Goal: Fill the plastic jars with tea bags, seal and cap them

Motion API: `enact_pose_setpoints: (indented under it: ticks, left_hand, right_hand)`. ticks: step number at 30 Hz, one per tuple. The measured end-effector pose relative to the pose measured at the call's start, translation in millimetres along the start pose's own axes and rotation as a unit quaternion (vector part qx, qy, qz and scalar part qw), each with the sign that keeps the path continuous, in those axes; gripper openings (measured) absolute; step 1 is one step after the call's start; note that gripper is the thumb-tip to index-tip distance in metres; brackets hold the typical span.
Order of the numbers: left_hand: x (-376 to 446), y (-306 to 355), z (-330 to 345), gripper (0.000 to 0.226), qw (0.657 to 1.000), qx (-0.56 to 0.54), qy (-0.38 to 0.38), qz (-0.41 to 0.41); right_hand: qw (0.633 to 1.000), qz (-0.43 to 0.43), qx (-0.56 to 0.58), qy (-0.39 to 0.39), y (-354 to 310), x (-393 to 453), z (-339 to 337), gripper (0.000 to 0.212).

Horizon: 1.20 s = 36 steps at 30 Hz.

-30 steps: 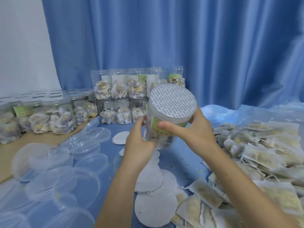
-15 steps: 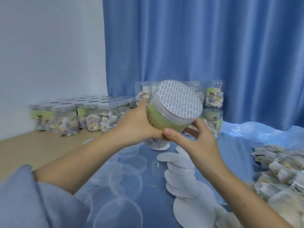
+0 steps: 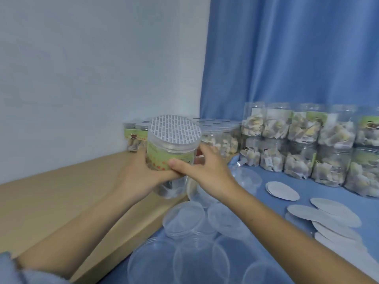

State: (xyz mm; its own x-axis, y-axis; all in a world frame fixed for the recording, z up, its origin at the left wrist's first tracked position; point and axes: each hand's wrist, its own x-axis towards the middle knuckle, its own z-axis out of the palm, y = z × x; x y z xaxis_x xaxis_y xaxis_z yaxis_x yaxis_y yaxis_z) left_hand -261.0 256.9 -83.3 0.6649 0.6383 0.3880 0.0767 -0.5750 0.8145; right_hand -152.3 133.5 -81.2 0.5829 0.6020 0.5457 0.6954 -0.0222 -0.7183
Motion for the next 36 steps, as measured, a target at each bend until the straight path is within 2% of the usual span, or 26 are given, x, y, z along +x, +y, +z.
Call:
enact_pose_setpoints:
  ticks: [3,5,9,11,13,14,15,16,19,24,27,31,36]
  left_hand:
    - [2.6,-29.8,-6.1,0.041,0.999,0.033,-0.027,-0.028]
    - [9.2,-42.9,-4.8,0.031,0.997,0.027,-0.029,-0.059]
    - [26.2,-55.3,4.5,0.055,0.994,0.030,-0.028,-0.103]
    - [37.7,-59.5,11.2,0.059,0.993,0.028,-0.021,-0.110]
    - [51.3,-61.8,20.3,0.074,0.996,0.007,-0.006,-0.091]
    - [57.4,-62.1,25.1,0.091,0.997,-0.005,-0.008,-0.077]
    - [62.1,-62.0,30.1,0.104,0.997,-0.020,-0.022,-0.070]
    - [66.4,-61.8,35.0,0.109,0.996,-0.039,-0.046,-0.069]
    - [73.6,-60.0,47.8,0.097,0.978,-0.125,-0.128,-0.110]
    - [70.0,-41.9,64.2,0.076,0.974,-0.136,-0.150,-0.106]
    - [59.6,-9.9,81.2,0.070,0.975,-0.133,-0.159,-0.076]
    - [44.6,48.1,116.3,0.057,0.971,-0.171,-0.165,-0.035]
    - [18.8,120.5,181.2,0.043,0.959,-0.204,-0.196,0.008]
  right_hand:
    - [0.998,-0.002,-0.059,-0.034,14.0,7.4,27.1,0.071]
    - [0.997,0.011,-0.066,-0.045,23.5,13.2,38.4,0.066]
    - [0.996,0.043,-0.030,-0.072,43.8,26.7,48.8,0.050]
    - [0.994,0.068,-0.005,-0.081,55.3,36.0,48.7,0.038]
    - [0.992,0.090,-0.014,-0.088,65.9,51.6,46.0,0.051]
    - [0.990,0.106,-0.029,-0.092,69.8,59.3,42.9,0.065]
    - [0.986,0.126,-0.050,-0.099,72.6,65.4,38.8,0.075]
    - [0.982,0.142,-0.068,-0.106,75.7,69.5,34.3,0.079]
    - [0.976,0.148,-0.118,-0.109,85.0,67.3,21.5,0.076]
    - [0.980,0.129,-0.088,-0.122,79.2,49.0,-0.3,0.078]
    - [0.989,0.103,-0.056,-0.094,67.0,37.7,-19.9,0.067]
    - [0.996,0.068,-0.052,-0.012,53.2,18.8,-63.5,0.046]
    - [0.992,0.071,-0.040,0.094,55.8,-19.0,-147.9,0.036]
